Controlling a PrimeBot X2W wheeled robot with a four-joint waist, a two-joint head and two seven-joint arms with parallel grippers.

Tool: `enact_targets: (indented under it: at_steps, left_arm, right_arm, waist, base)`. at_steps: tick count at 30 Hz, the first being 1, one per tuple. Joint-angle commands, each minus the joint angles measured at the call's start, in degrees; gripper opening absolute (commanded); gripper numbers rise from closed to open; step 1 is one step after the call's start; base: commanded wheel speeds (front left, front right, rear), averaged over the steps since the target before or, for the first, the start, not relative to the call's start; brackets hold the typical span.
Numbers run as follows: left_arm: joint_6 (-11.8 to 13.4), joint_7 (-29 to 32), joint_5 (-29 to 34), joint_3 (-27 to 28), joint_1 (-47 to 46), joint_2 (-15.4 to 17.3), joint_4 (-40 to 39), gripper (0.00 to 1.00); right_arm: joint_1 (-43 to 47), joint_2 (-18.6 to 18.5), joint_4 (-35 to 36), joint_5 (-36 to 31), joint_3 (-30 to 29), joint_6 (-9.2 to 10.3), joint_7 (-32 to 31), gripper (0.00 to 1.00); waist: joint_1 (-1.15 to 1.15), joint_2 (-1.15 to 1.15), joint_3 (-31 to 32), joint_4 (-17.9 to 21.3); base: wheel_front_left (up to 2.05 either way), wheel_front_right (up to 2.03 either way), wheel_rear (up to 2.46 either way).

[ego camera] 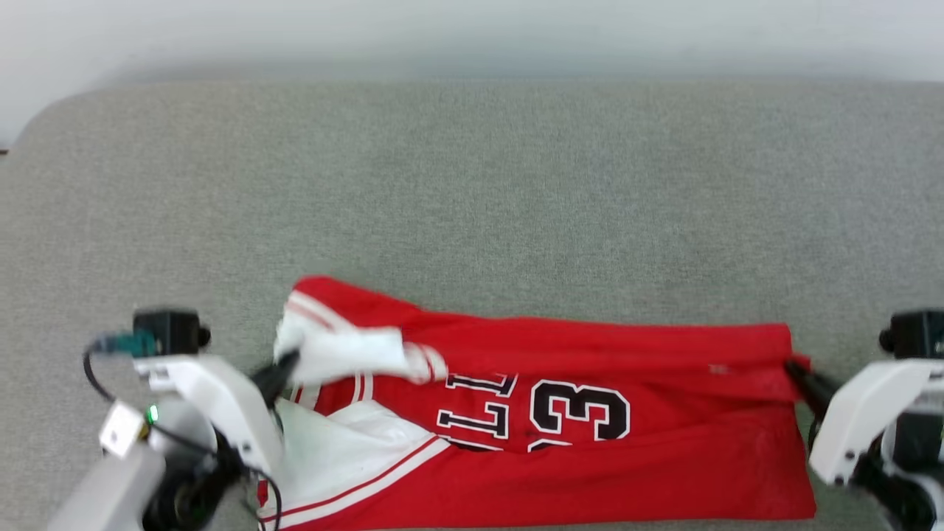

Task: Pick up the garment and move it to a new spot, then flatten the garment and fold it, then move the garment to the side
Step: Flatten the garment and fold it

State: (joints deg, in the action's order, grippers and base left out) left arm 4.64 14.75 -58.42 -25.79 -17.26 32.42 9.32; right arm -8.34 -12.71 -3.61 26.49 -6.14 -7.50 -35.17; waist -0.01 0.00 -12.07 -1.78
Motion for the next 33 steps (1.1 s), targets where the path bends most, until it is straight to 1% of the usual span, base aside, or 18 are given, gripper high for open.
enact_targets:
  at_steps: [1, 4, 7, 8, 9, 10, 14, 19, 22, 25, 27, 31, 33]
  left_arm:
    - [0.55, -0.35, -0.33, 0.1, 1.74, 0.06, -0.27, 0.0]
    - [1.61, -0.76, -1.13, -0.29, 6.04, -0.08, -1.21, 0.0]
    - [1.83, -0.42, -1.68, -1.11, 8.94, -0.61, -1.4, 0.0]
    - [1.77, -0.36, -1.99, -1.4, 9.67, -0.98, -1.19, 0.25]
    - [1.33, -0.11, -2.59, -1.84, 10.23, -1.67, -1.08, 0.81]
    - [1.02, -0.17, -2.37, -2.31, 10.47, -1.99, -0.84, 1.0]
    - [0.06, -2.46, -1.61, -2.86, 10.69, -3.32, 0.34, 1.0]
    - [-1.09, -8.86, 1.62, -2.25, 9.21, -4.06, 0.16, 1.0]
    - [-0.8, -13.34, 3.7, -1.61, 8.82, -4.66, -1.02, 1.0]
    - [-0.33, -17.38, 5.43, -0.79, 8.66, -5.36, -2.67, 1.0]
    - [0.35, -20.19, 7.28, -0.02, 8.33, -4.86, -3.94, 1.0]
    - [1.84, -25.46, 11.36, 0.93, 7.79, -4.3, -6.65, 1.0]
    - [3.08, -27.22, 13.21, 1.71, 7.6, -4.32, -8.21, 1.0]
  right_arm:
    - [1.45, 0.5, 0.12, -0.02, -0.3, 0.03, 0.2, 0.0]
    - [4.77, 1.97, 0.03, 0.04, -1.75, 0.03, 0.98, 0.0]
    - [7.81, 3.57, -0.28, 0.47, -2.4, 0.03, 1.45, 0.0]
    - [8.85, 4.15, -0.46, 0.68, -2.43, 0.04, 1.17, 0.28]
    - [9.47, 4.61, -0.38, 0.75, -2.63, 0.04, 1.32, 0.44]
    - [10.07, 5.18, -0.26, 0.98, -2.75, 0.04, 1.56, 1.0]
    - [12.17, 6.13, 0.13, 0.7, -2.05, 0.04, 4.73, 1.0]
    - [12.57, 6.71, 1.24, -0.21, -2.21, 0.03, 13.28, 1.0]
    - [12.05, 6.97, 2.21, -1.23, -2.94, 0.03, 16.0, 1.0]
    - [11.72, 6.68, 2.73, -1.61, -4.13, 0.03, 15.15, 1.0]
    - [11.44, 5.41, 3.1, -2.18, -4.7, 0.03, 13.24, 1.0]
    - [10.74, 2.78, 4.24, -3.15, -5.67, 0.03, 7.78, 1.0]
    - [10.49, 1.39, 4.64, -3.18, -6.15, 0.03, 5.12, 1.0]
  waist:
    - [0.01, 0.0, 0.8, -0.16]
    - [0.01, 0.0, 1.69, -0.12]
    - [0.01, 0.0, 2.22, -0.28]
    - [0.01, 0.0, 2.38, -0.27]
    - [0.01, 0.0, 2.47, -0.26]
    - [0.01, 0.0, 2.54, -0.26]
    - [0.01, 0.0, 3.05, -0.2]
    - [0.01, 0.0, 4.1, -0.08]
    - [0.01, 0.0, 4.83, 0.17]
    - [0.01, 0.0, 5.4, 0.24]
    - [0.01, 0.0, 5.52, 0.29]
    - [0.01, 0.0, 5.58, 0.0]
    - [0.01, 0.0, 5.34, -0.37]
  base:
    - [0.0, 0.0, 0.0]
    - [0.0, 0.0, 0.0]
    - [0.0, 0.0, 0.0]
    - [0.0, 0.0, 0.0]
    - [0.0, 0.0, 0.0]
    - [0.0, 0.0, 0.0]
    - [0.0, 0.0, 0.0]
    - [0.0, 0.0, 0.0]
    - [0.0, 0.0, 0.0]
    - [0.0, 0.0, 0.0]
    - [0.0, 0.0, 0.0]
    - [0.0, 0.0, 0.0]
    - [0.0, 0.0, 0.0]
